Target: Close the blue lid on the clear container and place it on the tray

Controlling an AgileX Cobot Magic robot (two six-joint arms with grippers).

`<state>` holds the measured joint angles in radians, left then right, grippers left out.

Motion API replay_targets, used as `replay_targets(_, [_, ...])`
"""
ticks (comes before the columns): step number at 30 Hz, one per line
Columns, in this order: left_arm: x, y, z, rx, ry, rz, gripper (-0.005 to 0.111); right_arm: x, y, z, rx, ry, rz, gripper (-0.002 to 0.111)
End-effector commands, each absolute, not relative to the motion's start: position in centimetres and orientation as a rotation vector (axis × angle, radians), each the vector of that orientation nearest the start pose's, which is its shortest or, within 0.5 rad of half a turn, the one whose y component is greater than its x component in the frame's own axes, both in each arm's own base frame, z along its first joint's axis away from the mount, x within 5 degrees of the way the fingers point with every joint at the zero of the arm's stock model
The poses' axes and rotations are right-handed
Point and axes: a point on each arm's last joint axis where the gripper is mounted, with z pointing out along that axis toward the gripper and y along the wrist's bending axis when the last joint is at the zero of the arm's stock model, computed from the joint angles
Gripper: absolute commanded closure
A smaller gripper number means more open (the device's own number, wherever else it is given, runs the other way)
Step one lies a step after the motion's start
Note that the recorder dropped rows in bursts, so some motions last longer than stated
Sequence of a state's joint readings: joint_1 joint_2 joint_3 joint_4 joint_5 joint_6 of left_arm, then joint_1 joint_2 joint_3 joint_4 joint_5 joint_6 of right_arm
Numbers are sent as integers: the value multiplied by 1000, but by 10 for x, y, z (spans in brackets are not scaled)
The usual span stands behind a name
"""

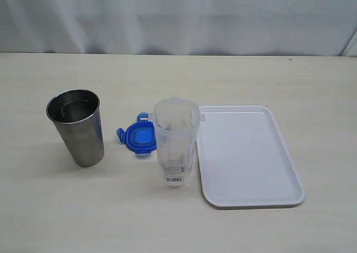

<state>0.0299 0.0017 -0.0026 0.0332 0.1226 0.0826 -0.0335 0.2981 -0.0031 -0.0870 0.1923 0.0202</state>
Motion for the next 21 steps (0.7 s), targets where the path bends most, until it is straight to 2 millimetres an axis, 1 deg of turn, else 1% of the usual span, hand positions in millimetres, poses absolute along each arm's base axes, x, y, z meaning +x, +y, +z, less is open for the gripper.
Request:
replay_targets(1, [56, 1, 217, 27, 1437, 70, 107, 75, -4, 177, -29, 1963, -82, 104])
replay_targets(9, [49, 1, 242, 13, 1157, 69, 107, 75, -4, 177, -29, 1963, -82, 104])
replay_targets(13, [42, 2, 255, -59, 993, -54, 107, 75, -4, 177, -29, 1963, -82, 104])
replay_targets(15, [39, 1, 259, -64, 939, -83, 107, 75, -4, 177, -29, 1963, -82, 104])
replay_targets(17, [37, 0, 264, -52, 917, -79, 107, 75, -4, 177, -29, 1963, -82, 104])
replay_targets(19, [39, 0, 272, -72, 931, -128, 106, 75, -4, 177, -29, 1963, -82, 104])
replay_targets(21, [45, -4, 277, -25, 972, -120, 97, 75, -4, 177, -29, 1963, -82, 104])
